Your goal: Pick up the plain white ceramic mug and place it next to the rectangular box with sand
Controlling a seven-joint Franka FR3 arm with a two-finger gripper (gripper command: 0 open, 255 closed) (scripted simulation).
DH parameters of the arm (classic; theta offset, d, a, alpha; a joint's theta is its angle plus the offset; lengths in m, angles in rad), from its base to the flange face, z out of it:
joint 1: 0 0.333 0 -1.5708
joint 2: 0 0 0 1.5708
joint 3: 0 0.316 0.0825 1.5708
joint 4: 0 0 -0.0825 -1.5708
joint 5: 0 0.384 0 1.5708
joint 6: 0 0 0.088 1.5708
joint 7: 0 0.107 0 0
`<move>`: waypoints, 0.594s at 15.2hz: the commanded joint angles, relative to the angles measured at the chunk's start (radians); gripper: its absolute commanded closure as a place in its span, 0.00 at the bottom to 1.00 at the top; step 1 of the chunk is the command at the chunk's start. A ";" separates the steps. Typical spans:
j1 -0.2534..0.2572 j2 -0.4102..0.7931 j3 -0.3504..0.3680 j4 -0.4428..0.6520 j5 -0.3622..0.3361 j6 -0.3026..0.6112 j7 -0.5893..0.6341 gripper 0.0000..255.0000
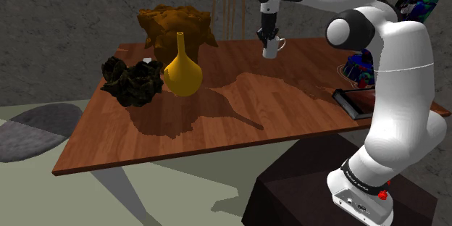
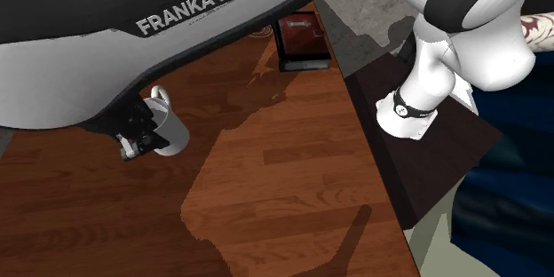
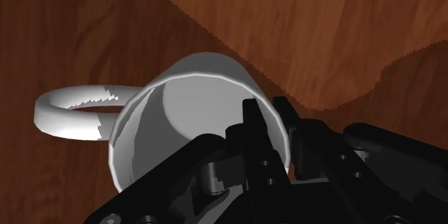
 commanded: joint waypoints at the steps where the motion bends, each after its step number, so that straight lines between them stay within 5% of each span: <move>1: -0.002 0.011 0.000 0.046 0.001 -0.036 0.000 1.00; 9: -0.011 0.065 0.001 0.247 0.004 -0.182 -0.002 1.00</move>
